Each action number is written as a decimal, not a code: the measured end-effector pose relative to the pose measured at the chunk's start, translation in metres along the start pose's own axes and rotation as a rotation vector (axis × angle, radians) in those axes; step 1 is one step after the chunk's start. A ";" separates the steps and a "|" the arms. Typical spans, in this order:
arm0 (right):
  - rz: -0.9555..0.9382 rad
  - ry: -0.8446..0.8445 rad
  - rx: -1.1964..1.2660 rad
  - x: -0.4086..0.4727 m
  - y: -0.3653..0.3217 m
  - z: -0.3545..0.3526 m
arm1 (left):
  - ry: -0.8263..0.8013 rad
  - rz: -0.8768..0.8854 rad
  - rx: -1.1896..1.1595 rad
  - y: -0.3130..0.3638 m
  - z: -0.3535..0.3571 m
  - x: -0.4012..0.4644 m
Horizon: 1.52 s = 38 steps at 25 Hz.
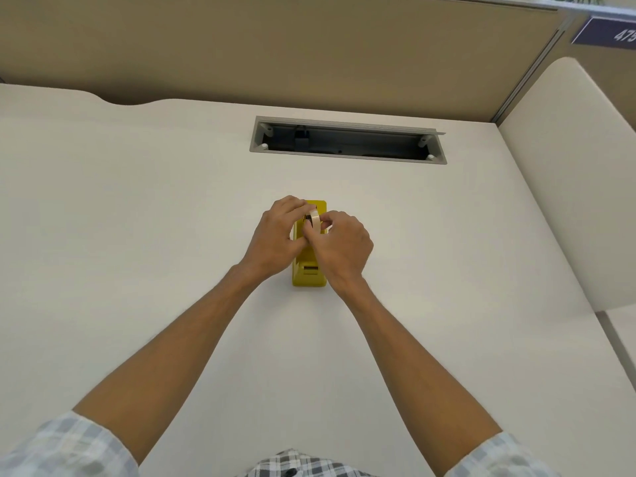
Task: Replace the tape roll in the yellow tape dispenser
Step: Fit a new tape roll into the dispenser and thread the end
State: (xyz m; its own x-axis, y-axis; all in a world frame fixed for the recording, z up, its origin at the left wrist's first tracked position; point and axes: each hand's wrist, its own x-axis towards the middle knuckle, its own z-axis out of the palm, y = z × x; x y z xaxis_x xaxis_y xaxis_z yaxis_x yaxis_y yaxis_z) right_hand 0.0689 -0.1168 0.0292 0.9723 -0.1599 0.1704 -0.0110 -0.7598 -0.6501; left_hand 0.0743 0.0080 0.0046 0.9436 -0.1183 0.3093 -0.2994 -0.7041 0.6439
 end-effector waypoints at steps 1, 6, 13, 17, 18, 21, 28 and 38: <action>0.003 -0.005 -0.004 0.001 0.000 0.002 | -0.002 0.003 0.005 -0.001 0.000 0.001; 0.040 -0.031 -0.044 0.009 -0.005 0.008 | 0.002 -0.003 0.000 -0.003 -0.005 0.007; 0.051 -0.035 -0.095 0.010 -0.003 0.010 | -0.039 -0.015 0.004 -0.008 -0.003 0.007; 0.037 -0.049 -0.140 0.014 -0.005 0.011 | -0.047 -0.030 -0.013 -0.008 -0.003 0.010; 0.034 -0.059 -0.148 0.015 -0.006 0.011 | -0.052 -0.032 -0.010 -0.009 -0.004 0.011; 0.031 -0.092 -0.170 0.017 -0.008 0.011 | -0.063 -0.043 -0.007 -0.010 -0.006 0.011; -0.004 -0.089 -0.187 0.014 -0.003 0.013 | -0.096 -0.013 0.046 -0.013 -0.003 0.008; -0.397 0.051 -0.124 -0.012 0.025 0.015 | -0.083 -0.141 -0.015 -0.002 -0.003 0.000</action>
State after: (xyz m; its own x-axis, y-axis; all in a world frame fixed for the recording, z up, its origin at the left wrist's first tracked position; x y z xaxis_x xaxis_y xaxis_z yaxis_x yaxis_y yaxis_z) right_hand 0.0607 -0.1246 -0.0002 0.8939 0.1319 0.4284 0.3313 -0.8381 -0.4334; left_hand 0.0744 0.0112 0.0056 0.9846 -0.0768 0.1568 -0.1646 -0.7072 0.6876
